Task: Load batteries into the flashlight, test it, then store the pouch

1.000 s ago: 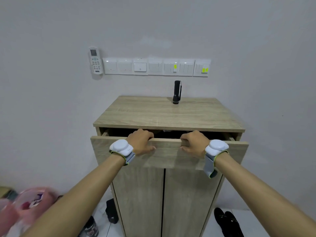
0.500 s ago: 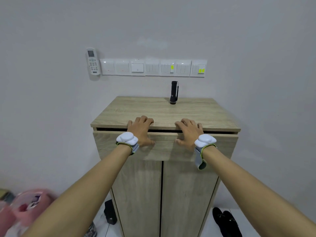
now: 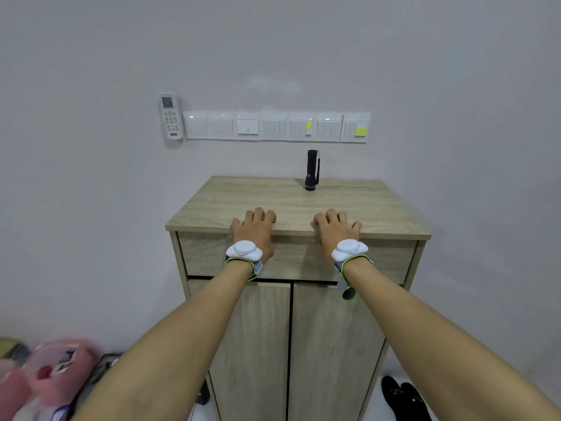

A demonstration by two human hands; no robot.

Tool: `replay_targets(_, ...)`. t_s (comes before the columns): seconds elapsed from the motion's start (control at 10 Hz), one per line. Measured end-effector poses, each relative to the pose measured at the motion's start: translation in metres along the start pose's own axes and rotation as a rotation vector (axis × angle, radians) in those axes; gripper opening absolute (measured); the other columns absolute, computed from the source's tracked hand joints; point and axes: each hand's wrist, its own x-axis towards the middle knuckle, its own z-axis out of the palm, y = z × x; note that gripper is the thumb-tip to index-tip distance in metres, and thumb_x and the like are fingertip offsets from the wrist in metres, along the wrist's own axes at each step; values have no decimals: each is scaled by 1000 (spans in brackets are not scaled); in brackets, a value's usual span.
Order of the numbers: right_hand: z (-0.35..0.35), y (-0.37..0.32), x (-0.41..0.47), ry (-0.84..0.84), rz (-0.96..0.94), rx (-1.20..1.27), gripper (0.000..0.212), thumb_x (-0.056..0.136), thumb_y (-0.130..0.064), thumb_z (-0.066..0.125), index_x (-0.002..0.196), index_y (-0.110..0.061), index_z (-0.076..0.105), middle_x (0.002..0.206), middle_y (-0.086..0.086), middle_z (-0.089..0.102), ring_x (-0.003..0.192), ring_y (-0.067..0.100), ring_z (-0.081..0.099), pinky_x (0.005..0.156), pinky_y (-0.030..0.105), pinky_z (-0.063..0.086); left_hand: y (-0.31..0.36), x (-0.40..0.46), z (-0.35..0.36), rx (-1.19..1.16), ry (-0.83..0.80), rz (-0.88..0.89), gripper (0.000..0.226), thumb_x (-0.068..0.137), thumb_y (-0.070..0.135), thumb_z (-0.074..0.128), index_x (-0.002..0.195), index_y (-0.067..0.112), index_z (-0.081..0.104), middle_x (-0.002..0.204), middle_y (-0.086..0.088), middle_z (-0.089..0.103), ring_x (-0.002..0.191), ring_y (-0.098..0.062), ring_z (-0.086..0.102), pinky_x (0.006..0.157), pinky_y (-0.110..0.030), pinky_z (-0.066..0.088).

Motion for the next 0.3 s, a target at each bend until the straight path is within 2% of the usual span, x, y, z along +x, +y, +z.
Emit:
replay_targets(0.1, -7, -1, -2, -70, -25, -14, 25, 95, -25, 42, 119, -19, 46, 125, 7, 44, 110, 29, 40, 85, 45, 37, 3, 2, -1, -11, -63, -18, 56, 70, 22, 68, 120, 25, 43, 124, -3, 44, 110, -25, 42, 83, -39, 30)
replay_targets(0.2, -30, -4, -12, -86, -55, 176, 31, 90, -30, 52, 119, -20, 51, 127, 4, 46, 111, 27, 45, 88, 43, 40, 13, 0, -21, -189, -26, -81, 60, 71, 25, 74, 125, 22, 47, 134, -6, 41, 121, -25, 43, 94, -38, 36)
replay_targets(0.3, -46, -12, -66, 115, -108, 722, 21, 82, -25, 64, 103, -23, 63, 107, -5, 62, 92, 14, 60, 78, 32, 48, 17, -47, -30, -588, 284, -54, 42, 75, 28, 77, 111, 21, 58, 119, 0, 55, 106, -14, 54, 88, -27, 45)
